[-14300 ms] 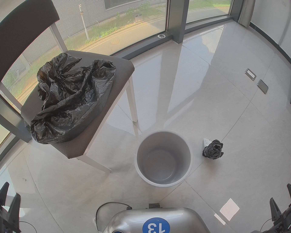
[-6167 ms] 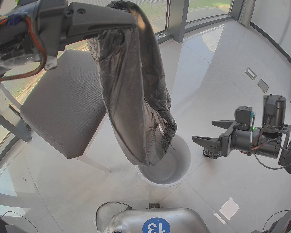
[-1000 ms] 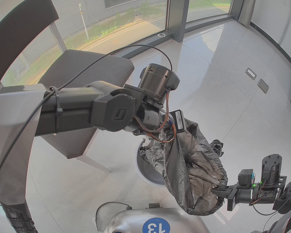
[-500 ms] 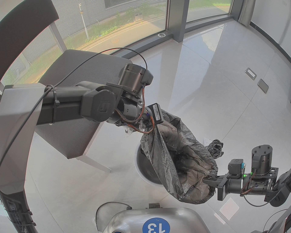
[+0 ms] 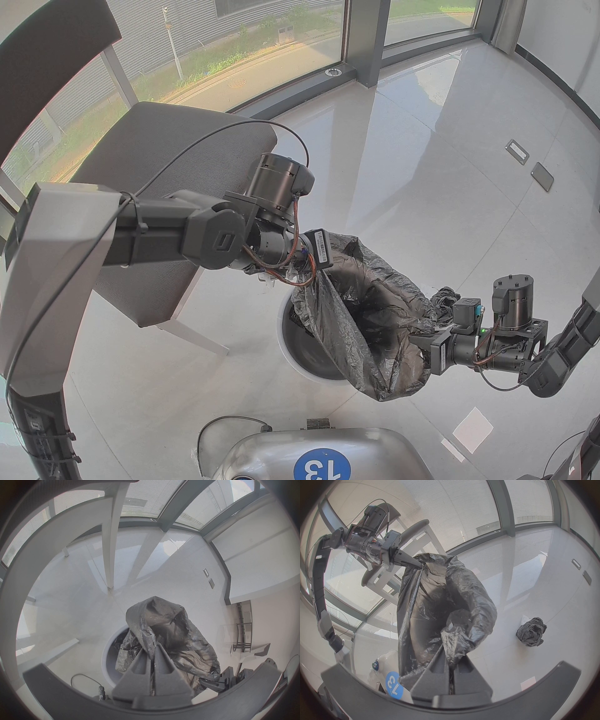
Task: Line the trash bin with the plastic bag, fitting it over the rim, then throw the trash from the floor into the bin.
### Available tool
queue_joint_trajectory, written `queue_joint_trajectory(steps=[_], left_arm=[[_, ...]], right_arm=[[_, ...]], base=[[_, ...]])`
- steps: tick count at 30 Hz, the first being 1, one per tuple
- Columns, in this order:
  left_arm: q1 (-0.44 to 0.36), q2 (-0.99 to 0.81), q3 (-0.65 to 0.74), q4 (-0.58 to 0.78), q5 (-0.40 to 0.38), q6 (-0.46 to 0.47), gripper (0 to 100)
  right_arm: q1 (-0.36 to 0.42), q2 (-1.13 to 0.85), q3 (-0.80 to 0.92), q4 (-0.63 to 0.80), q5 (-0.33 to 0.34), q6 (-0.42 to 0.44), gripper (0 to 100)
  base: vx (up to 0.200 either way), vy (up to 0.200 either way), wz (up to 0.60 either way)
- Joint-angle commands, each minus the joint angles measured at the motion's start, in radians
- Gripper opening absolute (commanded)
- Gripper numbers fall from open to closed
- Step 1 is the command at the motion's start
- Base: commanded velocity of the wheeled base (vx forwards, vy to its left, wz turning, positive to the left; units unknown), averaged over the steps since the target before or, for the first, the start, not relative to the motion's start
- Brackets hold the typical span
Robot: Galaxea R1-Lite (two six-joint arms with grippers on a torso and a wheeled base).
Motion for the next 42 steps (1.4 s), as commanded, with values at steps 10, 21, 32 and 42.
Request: queue_joint_trajectory(steps=[10,21,32,42], left_arm=[[0.058,0.066,-0.073,-0.008,0.008,-0.019,0],[0.027,0.076,-0.064,-0.069,0.008,-0.051,0],[0.066,0.056,0.027,-0.071,0.022,-0.046,0],[0.061,0.074,-0.006,-0.115,0.022,-0.048,0]], right_arm=[[-0.079,0.074,-0.106,0.001,0.001,0.000,0],[-0.084,0.135,-0.168,0.003,0.001,0.000,0],[-0.041,0.175,-0.207,0.001,0.001,0.000,0],[-0.097,0.173,-0.230,0.007,0.001,-0.004,0]], base=[[0.000,0.000,0.00],[0.000,0.000,0.00],[0.000,0.000,0.00],[0.000,0.000,0.00]])
